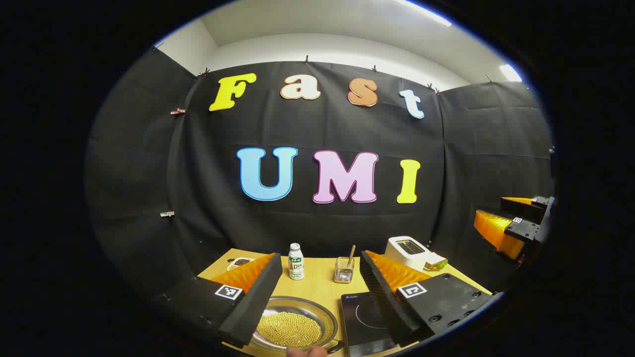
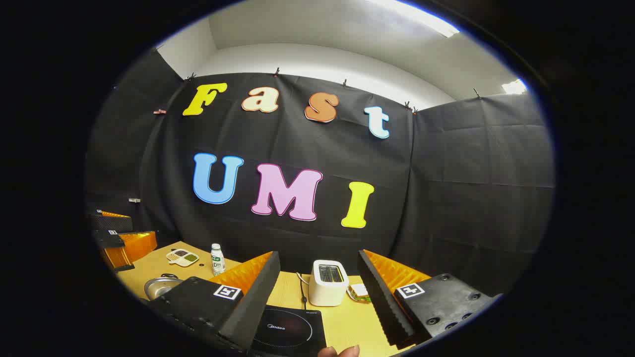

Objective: First push the handle of the pot to place it horizontally, then grasp the pot with both hands and set it on the induction cooktop.

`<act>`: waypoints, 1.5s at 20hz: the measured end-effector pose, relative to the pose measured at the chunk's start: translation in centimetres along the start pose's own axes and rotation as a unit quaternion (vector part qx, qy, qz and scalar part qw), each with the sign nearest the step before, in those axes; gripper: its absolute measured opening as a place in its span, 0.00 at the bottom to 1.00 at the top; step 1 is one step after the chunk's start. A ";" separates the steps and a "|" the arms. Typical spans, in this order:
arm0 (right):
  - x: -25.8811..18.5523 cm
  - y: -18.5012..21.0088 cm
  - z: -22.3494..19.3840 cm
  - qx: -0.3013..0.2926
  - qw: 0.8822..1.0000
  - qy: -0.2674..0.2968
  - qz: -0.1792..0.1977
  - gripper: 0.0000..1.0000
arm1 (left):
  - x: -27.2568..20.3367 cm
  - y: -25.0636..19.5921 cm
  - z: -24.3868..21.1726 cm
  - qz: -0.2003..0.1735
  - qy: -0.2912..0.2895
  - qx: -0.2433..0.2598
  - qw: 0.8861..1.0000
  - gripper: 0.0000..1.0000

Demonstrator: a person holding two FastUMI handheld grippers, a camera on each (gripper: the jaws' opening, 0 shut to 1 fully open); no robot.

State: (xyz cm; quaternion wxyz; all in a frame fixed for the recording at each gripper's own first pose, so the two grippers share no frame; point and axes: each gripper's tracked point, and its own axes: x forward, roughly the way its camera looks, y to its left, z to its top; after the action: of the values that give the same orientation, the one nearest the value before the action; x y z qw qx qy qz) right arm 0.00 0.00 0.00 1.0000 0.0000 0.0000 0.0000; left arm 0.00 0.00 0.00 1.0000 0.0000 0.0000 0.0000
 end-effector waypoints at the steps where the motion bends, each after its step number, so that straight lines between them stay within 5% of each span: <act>1: 0.0 0.1 0.0 0.000 1.000 0.000 0.000 0.98 | -0.1 0.0 0.0 0.000 0.000 0.001 1.000 0.98; 20: -0.3 0.2 0.4 -0.007 1.000 -0.004 -0.008 0.98 | 0.0 -0.3 0.6 -0.008 -0.015 -0.001 1.000 0.94; 26: -0.4 0.3 0.6 -0.010 1.000 -0.007 -0.007 0.97 | -0.4 -0.4 -0.7 -0.029 0.013 -0.014 0.999 0.11; 30: -0.3 0.3 0.4 -0.009 1.000 -0.005 -0.005 0.97 | -0.6 -0.4 -3.5 -0.053 0.074 -0.020 0.996 0.05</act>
State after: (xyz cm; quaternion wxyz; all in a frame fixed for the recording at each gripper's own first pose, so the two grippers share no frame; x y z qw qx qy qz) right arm -0.34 0.28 0.35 0.9999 -0.0091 -0.0054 -0.0052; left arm -0.57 -0.40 -3.48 0.9957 -0.0195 0.0736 -0.0527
